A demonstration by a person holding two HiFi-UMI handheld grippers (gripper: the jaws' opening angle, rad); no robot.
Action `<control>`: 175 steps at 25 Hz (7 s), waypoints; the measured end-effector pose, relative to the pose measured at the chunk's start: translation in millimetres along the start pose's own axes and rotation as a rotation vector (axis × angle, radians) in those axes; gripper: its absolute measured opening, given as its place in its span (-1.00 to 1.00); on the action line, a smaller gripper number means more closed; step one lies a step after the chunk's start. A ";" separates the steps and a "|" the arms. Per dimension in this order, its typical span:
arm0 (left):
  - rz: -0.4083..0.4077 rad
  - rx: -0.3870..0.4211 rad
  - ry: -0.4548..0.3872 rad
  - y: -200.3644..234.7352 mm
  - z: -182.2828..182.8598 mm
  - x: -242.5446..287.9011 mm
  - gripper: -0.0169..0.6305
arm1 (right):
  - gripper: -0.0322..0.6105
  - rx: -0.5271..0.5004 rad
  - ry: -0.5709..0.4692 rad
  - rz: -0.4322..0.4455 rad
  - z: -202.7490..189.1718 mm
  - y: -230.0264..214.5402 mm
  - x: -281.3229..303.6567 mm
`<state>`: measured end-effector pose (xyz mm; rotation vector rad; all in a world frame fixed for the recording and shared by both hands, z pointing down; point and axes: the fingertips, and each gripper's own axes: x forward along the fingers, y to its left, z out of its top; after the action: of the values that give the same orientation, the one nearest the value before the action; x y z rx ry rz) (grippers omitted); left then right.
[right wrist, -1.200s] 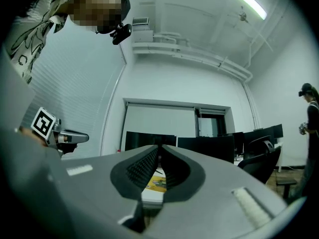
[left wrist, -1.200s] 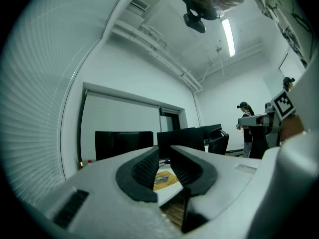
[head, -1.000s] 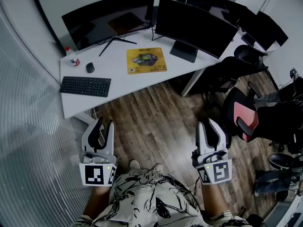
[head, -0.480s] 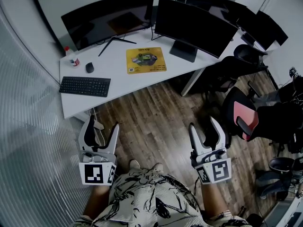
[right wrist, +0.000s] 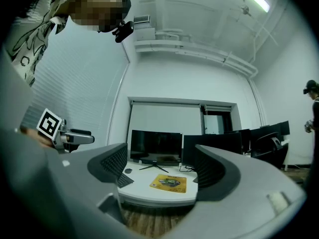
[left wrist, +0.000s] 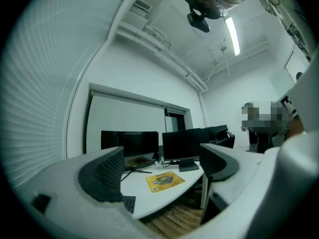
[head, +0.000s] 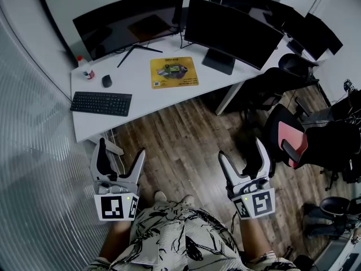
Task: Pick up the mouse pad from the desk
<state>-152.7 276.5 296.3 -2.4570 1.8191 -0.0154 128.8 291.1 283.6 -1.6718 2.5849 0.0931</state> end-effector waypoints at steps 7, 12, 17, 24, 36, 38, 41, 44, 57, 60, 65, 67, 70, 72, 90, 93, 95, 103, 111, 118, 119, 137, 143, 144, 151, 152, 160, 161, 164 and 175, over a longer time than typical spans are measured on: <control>0.019 -0.015 0.000 7.7 -0.8 0.4 0.75 | 0.70 0.014 -0.018 -0.031 3.0 -0.3 3.5; 0.032 -0.018 0.001 14.2 -1.7 -0.3 0.91 | 0.72 0.009 -0.012 -0.021 1.8 6.5 7.3; 0.022 -0.019 0.002 20.8 -4.0 0.3 0.91 | 0.74 0.003 -0.006 -0.025 0.2 13.7 11.8; 0.011 -0.027 -0.002 40.5 -6.9 0.8 0.91 | 0.74 -0.009 0.004 -0.042 -1.7 27.9 21.3; -0.041 -0.061 -0.006 65.8 -17.9 -3.7 0.91 | 0.74 -0.018 0.013 -0.085 -4.9 56.7 27.4; -0.049 -0.065 0.002 68.4 -23.6 -3.8 0.91 | 0.74 -0.017 0.024 -0.088 -8.5 58.3 28.9; -0.042 -0.072 0.020 70.8 -30.7 0.4 0.91 | 0.74 -0.013 0.030 -0.094 -10.9 53.6 32.5; -0.035 -0.070 0.018 69.4 -30.7 8.3 0.91 | 0.74 -0.011 0.024 -0.092 -11.9 46.7 38.7; -0.015 -0.049 0.033 53.2 -33.9 62.2 0.91 | 0.74 0.019 0.020 -0.090 -26.3 -10.9 70.3; -0.010 -0.046 0.045 49.4 -36.0 76.5 0.91 | 0.74 0.025 0.024 -0.087 -30.7 -25.4 79.1; 0.009 -0.036 0.037 45.1 -34.2 98.5 0.91 | 0.74 0.035 0.026 -0.076 -38.4 -46.8 95.9; 0.011 -0.029 0.046 43.1 -35.5 110.4 0.91 | 0.74 0.040 0.029 -0.069 -41.1 -55.1 104.9; 0.016 -0.023 0.055 40.4 -36.9 126.6 0.91 | 0.74 0.045 0.033 -0.060 -44.7 -66.9 118.2; 0.022 -0.021 0.060 38.5 -38.1 135.8 0.91 | 0.74 0.049 0.033 -0.054 -46.5 -74.8 126.0; 0.103 -0.003 0.068 5.6 -35.7 189.9 0.91 | 0.74 0.074 0.030 0.010 -59.0 -140.5 162.7; 0.098 -0.009 0.084 -4.2 -42.4 192.9 0.91 | 0.74 0.082 0.027 0.013 -61.9 -146.7 163.7; 0.098 -0.007 0.088 -5.5 -44.6 194.4 0.91 | 0.74 0.085 0.028 0.014 -64.4 -149.7 165.2; 0.115 -0.005 0.108 2.2 -49.5 203.1 0.91 | 0.74 0.102 0.042 0.025 -72.6 -153.2 180.6; 0.102 0.001 0.100 21.2 -51.5 239.0 0.91 | 0.74 0.090 0.032 0.015 -71.3 -160.5 214.6; 0.090 -0.006 0.099 39.4 -52.8 271.6 0.91 | 0.74 0.087 0.038 0.020 -71.7 -162.9 251.4; 0.088 -0.009 0.103 41.7 -54.8 275.7 0.91 | 0.74 0.087 0.041 0.021 -73.0 -163.6 256.4; 0.066 -0.013 0.082 94.2 -61.7 355.1 0.91 | 0.74 0.069 0.031 0.013 -76.2 -173.0 344.8; 0.033 -0.017 0.075 111.3 -63.7 379.9 0.91 | 0.74 0.054 0.030 -0.012 -75.8 -171.8 368.7; 0.029 -0.018 0.073 114.6 -63.8 383.6 0.91 | 0.74 0.050 0.030 -0.017 -75.2 -171.6 372.4; -0.003 -0.014 0.057 136.1 -65.2 406.4 0.91 | 0.74 0.027 0.020 -0.055 -72.5 -167.9 394.6; -0.007 -0.013 0.055 138.4 -65.5 409.0 0.91 | 0.74 0.027 0.020 -0.061 -72.3 -167.0 396.9; -0.049 -0.003 0.069 138.4 -81.9 434.4 0.91 | 0.74 0.038 0.046 -0.093 -89.6 -176.2 414.7; -0.049 -0.003 0.071 138.6 -84.6 439.1 0.91 | 0.74 0.040 0.043 -0.094 -91.5 -179.9 419.9; -0.032 -0.023 0.084 141.2 -90.8 454.3 0.91 | 0.74 0.043 0.045 -0.073 -96.7 -188.8 439.4; 0.053 -0.077 0.159 147.8 -108.2 498.4 0.91 | 0.74 0.055 0.118 -0.020 -119.7 -233.8 490.9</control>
<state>-154.0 -249.0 372.3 -2.5246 1.9834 -0.1438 138.8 -260.7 357.3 -1.7337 2.6277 -0.0791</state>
